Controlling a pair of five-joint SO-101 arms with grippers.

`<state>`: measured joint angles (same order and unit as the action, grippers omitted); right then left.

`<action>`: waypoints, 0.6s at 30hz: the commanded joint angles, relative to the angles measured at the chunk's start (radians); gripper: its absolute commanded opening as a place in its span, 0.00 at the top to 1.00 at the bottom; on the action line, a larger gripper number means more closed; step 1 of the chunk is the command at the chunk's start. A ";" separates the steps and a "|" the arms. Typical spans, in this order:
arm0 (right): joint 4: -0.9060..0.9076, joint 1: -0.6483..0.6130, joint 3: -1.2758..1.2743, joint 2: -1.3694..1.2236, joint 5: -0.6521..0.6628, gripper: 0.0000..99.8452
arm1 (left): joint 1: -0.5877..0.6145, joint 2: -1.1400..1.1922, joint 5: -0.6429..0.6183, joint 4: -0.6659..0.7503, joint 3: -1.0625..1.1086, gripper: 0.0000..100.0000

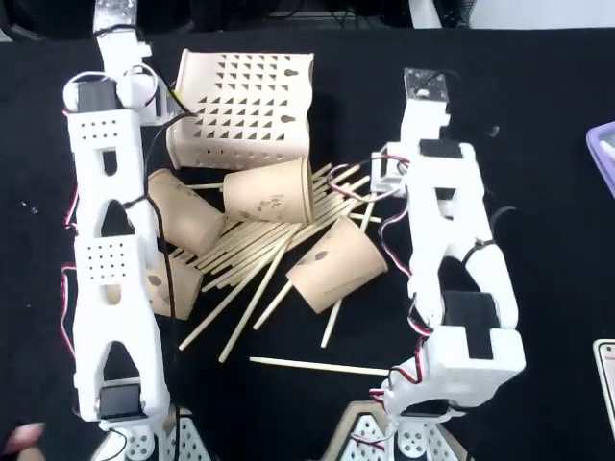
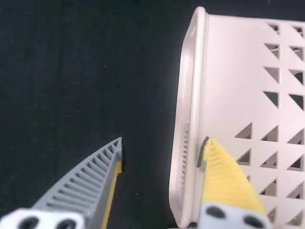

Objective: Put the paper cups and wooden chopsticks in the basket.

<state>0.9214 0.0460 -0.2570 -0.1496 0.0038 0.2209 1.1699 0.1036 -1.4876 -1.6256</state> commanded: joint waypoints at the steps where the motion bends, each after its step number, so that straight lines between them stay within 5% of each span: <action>1: -0.049 -0.008 -0.007 0.013 -0.008 0.86 | 0.061 0.032 0.003 -0.037 -0.035 0.73; 18: -0.049 -0.018 -0.031 0.016 -0.002 0.86 | 0.314 0.017 0.003 -0.028 -0.039 0.73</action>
<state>0.8892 0.0460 -0.2938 -0.1496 0.0054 0.5017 1.2375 0.1051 -1.5213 -1.6256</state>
